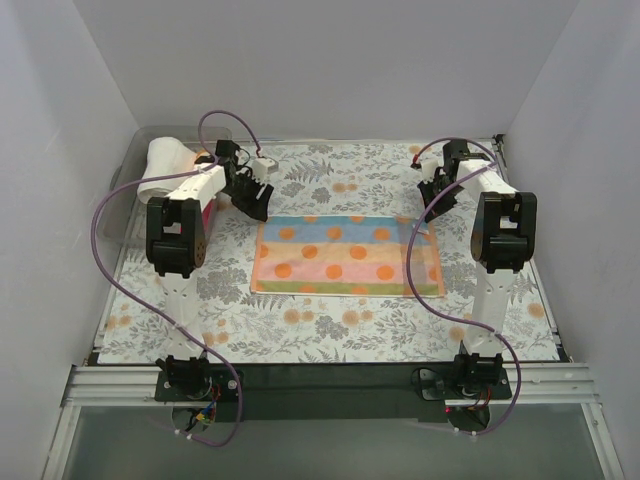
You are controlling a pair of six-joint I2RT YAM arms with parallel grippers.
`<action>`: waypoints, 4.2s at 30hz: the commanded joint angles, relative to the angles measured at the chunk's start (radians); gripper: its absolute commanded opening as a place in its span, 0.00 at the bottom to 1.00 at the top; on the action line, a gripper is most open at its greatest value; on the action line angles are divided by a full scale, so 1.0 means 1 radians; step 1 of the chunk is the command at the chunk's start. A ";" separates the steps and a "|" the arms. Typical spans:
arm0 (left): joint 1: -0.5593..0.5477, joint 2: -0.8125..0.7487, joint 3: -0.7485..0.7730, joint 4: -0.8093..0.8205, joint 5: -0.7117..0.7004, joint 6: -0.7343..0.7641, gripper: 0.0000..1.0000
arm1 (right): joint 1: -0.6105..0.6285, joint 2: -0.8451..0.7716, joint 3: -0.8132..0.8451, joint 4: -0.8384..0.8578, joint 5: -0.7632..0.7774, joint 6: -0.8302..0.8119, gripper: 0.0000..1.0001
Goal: Roll the towels
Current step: Fold the towel
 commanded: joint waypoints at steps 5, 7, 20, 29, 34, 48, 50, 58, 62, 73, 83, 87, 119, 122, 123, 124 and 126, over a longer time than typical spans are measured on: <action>0.001 0.015 0.051 0.025 0.004 0.029 0.46 | 0.008 -0.030 -0.039 -0.020 -0.036 -0.005 0.01; 0.001 0.018 0.038 0.032 0.002 0.043 0.42 | 0.008 -0.030 -0.040 -0.022 -0.033 -0.007 0.01; -0.019 0.003 -0.046 0.045 0.012 0.112 0.30 | 0.008 -0.026 -0.042 -0.022 -0.027 -0.013 0.01; -0.051 0.018 -0.043 0.043 -0.002 0.124 0.27 | 0.008 -0.025 -0.040 -0.023 -0.027 -0.022 0.01; -0.055 0.023 -0.055 0.039 -0.027 0.129 0.24 | 0.008 -0.028 -0.042 -0.023 -0.024 -0.024 0.01; -0.051 -0.014 -0.040 0.017 -0.090 0.120 0.30 | -0.001 -0.030 -0.028 -0.025 -0.009 -0.044 0.01; -0.050 -0.029 -0.043 0.017 -0.109 0.120 0.32 | -0.001 -0.036 -0.037 -0.025 -0.007 -0.045 0.01; -0.047 -0.069 -0.087 0.012 -0.176 0.132 0.29 | -0.002 -0.045 -0.050 -0.025 -0.006 -0.048 0.01; -0.042 -0.071 -0.100 0.015 -0.176 0.126 0.29 | -0.001 -0.045 -0.053 -0.025 -0.007 -0.048 0.01; -0.042 -0.072 -0.129 0.009 -0.149 0.127 0.32 | -0.001 -0.049 -0.054 -0.025 -0.010 -0.050 0.01; -0.045 -0.097 -0.215 0.002 -0.180 0.123 0.05 | -0.001 -0.057 -0.073 -0.023 -0.015 -0.048 0.01; -0.044 -0.089 -0.192 -0.014 -0.137 0.121 0.00 | -0.001 -0.059 -0.074 -0.022 -0.026 -0.048 0.01; 0.024 -0.533 -0.389 -0.121 0.125 0.482 0.00 | -0.067 -0.493 -0.382 -0.063 -0.075 -0.323 0.01; 0.024 -0.572 -0.455 -0.171 0.125 0.566 0.00 | -0.067 -0.548 -0.465 -0.083 -0.091 -0.360 0.01; 0.024 -0.598 -0.507 -0.175 0.122 0.578 0.00 | -0.067 -0.569 -0.487 -0.088 -0.093 -0.372 0.01; 0.024 -0.613 -0.534 -0.181 0.122 0.607 0.00 | -0.067 -0.577 -0.514 -0.091 -0.089 -0.389 0.01; 0.022 -0.659 -0.630 -0.161 0.101 0.624 0.00 | -0.067 -0.597 -0.581 -0.092 -0.087 -0.403 0.01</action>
